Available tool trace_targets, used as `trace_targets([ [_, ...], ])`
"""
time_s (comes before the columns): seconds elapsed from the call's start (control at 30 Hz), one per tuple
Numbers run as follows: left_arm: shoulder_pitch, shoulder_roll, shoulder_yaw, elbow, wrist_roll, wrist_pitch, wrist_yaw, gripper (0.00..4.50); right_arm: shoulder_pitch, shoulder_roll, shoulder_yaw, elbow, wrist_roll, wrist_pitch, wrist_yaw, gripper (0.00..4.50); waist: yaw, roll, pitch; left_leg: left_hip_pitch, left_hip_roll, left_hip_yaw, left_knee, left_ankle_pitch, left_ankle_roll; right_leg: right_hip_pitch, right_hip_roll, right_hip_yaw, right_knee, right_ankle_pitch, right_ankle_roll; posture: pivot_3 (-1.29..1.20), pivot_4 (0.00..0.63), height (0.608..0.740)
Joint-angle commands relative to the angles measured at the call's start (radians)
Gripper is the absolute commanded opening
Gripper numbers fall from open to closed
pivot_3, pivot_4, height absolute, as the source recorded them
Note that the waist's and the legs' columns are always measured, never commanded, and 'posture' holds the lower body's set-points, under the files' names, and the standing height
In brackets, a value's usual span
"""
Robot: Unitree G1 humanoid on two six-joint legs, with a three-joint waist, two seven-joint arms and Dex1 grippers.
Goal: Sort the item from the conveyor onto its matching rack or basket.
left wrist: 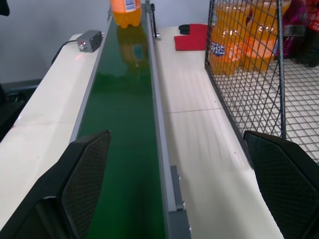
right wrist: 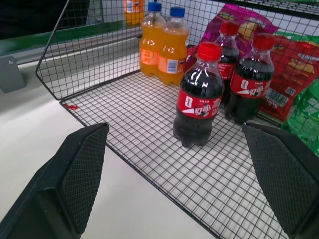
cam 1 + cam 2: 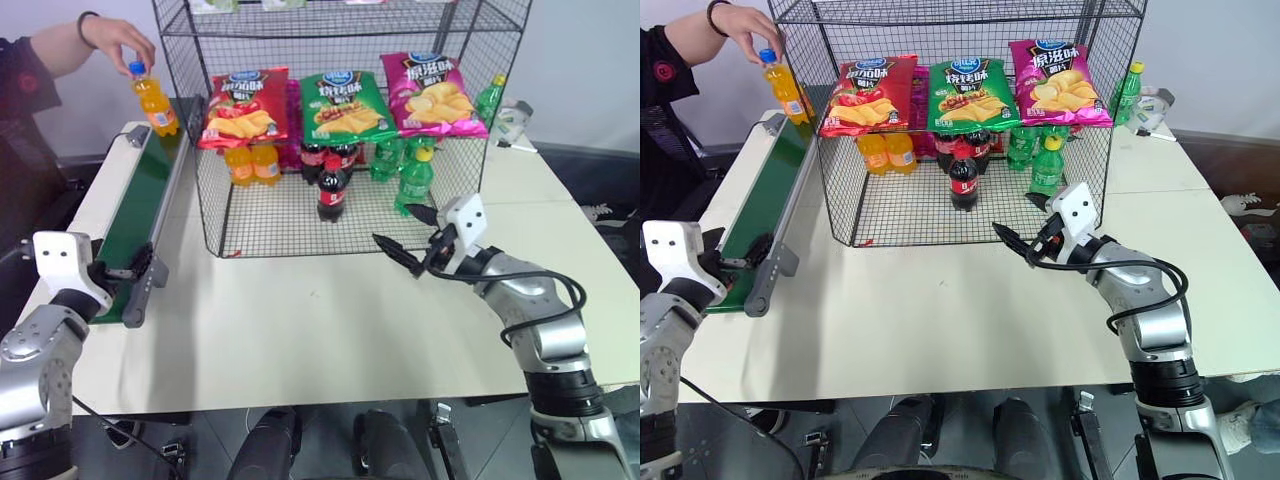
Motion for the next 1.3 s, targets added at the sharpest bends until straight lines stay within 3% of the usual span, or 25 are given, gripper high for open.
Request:
trace_targets([
  [0.03,-0.003,-0.006,0.044,-0.03,-0.009,-0.021,0.018,4.44,-0.013,0.013,0.0,-0.023,0.003,-0.025,-0.001,4.5,0.0,0.0,0.0,0.0,0.0,0.0,0.0,0.0,0.0,0.0,0.0,0.0,0.0,0.0,0.0,0.0,0.15,0.74],
  [0.37,-0.048,-0.07,0.07,0.03,0.039,-0.106,0.139,4.44,0.008,0.064,0.043,-0.074,0.009,-0.016,-0.005,4.5,0.0,0.0,0.0,0.0,0.0,0.0,0.0,0.0,0.0,0.0,0.0,0.0,0.0,0.001,0.001,0.0,0.15,0.74],
  [0.6,-0.068,-0.075,0.075,0.097,0.062,-0.219,0.145,4.44,0.021,0.08,0.061,-0.099,0.012,-0.01,-0.009,4.5,-0.001,0.0,0.0,0.0,0.0,0.0,0.0,0.0,0.0,0.0,0.0,0.0,0.0,0.001,0.001,0.0,0.15,0.74],
  [1.3,-0.087,-0.085,0.069,0.141,0.046,-0.259,0.148,4.44,0.049,0.095,0.079,-0.131,0.01,-0.005,-0.022,4.5,-0.001,0.0,0.0,0.0,0.0,0.0,0.001,0.0,0.0,-0.002,0.0,0.0,0.001,0.001,0.002,0.0,0.15,0.74],
])
